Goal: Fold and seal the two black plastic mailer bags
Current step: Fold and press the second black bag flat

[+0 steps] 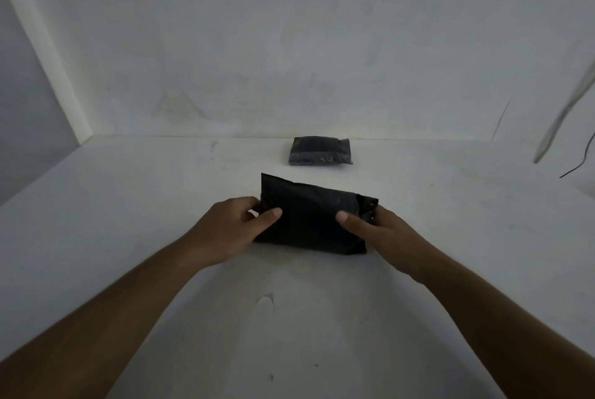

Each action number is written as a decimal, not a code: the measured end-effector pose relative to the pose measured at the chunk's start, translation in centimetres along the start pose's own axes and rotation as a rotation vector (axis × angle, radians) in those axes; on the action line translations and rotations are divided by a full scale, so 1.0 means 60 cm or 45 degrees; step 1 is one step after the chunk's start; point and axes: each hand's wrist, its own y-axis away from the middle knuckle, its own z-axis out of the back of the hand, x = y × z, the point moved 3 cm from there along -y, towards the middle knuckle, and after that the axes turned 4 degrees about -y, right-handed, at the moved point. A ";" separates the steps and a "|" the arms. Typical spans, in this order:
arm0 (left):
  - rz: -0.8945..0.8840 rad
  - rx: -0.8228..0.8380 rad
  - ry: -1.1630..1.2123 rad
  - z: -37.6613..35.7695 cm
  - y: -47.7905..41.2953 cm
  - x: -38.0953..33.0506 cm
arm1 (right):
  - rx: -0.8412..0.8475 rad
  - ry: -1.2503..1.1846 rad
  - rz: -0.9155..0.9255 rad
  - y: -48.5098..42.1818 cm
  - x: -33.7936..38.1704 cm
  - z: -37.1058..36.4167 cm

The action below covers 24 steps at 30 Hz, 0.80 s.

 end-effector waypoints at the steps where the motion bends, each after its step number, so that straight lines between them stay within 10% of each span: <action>1: 0.009 -0.024 -0.018 0.000 -0.003 -0.002 | 0.007 0.015 -0.021 -0.005 -0.005 0.001; 24: 0.139 -0.187 -0.111 -0.021 -0.036 0.017 | -0.516 -0.096 -0.182 -0.044 -0.026 0.020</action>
